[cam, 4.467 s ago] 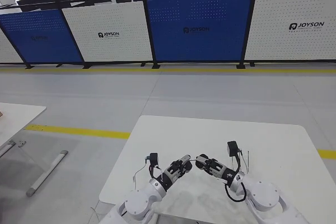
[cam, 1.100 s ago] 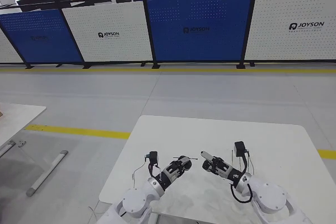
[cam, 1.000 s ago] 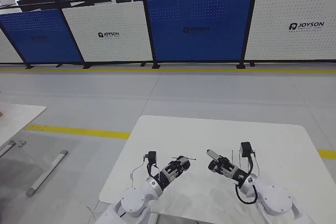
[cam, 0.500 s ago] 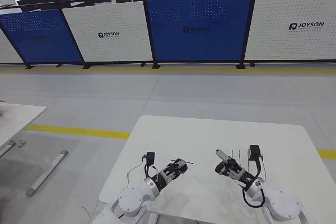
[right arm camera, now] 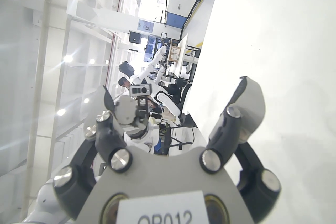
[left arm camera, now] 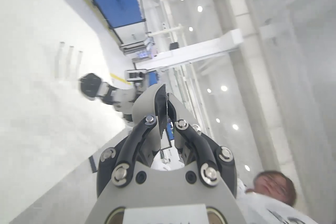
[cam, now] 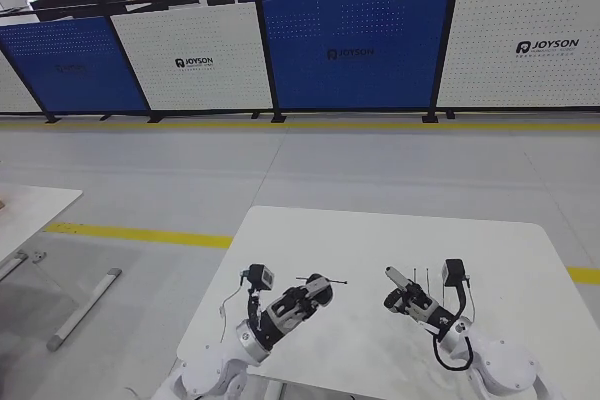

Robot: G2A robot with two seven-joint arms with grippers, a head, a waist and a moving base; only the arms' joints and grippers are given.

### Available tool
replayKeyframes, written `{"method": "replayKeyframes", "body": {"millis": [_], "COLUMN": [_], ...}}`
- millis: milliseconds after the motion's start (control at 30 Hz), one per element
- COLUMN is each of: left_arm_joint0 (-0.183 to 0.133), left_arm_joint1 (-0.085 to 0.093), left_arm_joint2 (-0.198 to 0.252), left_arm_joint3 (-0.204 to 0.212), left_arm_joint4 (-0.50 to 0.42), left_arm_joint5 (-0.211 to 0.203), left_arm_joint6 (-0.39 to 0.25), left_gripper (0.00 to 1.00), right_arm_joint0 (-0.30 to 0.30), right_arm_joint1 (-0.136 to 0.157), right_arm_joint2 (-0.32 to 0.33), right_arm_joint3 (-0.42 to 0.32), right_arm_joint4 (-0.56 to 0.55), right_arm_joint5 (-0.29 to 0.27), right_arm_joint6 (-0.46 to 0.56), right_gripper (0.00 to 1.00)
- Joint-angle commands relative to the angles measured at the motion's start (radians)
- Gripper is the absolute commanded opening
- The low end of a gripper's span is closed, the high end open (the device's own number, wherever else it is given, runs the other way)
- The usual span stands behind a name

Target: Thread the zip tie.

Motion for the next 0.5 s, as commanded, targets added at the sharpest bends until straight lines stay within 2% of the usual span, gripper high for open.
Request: {"method": "replayKeyframes", "body": {"millis": [0, 33, 400, 467], "left_arm_joint0": [0.048, 0.066, 0.066, 0.055], "left_arm_joint1": [0.004, 0.005, 0.005, 0.004], "left_arm_joint2": [-0.035, -0.052, -0.052, -0.044], "left_arm_joint3": [-0.048, -0.064, -0.064, -0.074], "left_arm_joint4": [-0.032, -0.034, -0.034, -0.047], "left_arm_joint5": [-0.041, -0.049, -0.049, -0.049], "left_arm_joint6": [-0.027, -0.024, -0.024, -0.021], "left_gripper": [0.0, 0.0, 0.0, 0.0], "right_arm_joint0": [0.0, 0.0, 0.0, 0.0], "right_arm_joint1": [0.0, 0.0, 0.0, 0.0], "right_arm_joint2": [0.0, 0.0, 0.0, 0.0], "right_arm_joint3": [0.0, 0.0, 0.0, 0.0], "right_arm_joint4": [0.0, 0.0, 0.0, 0.0], "right_arm_joint5": [0.0, 0.0, 0.0, 0.0], "right_arm_joint6": [0.0, 0.0, 0.0, 0.0], "right_gripper": [1.0, 1.0, 1.0, 1.0]}}
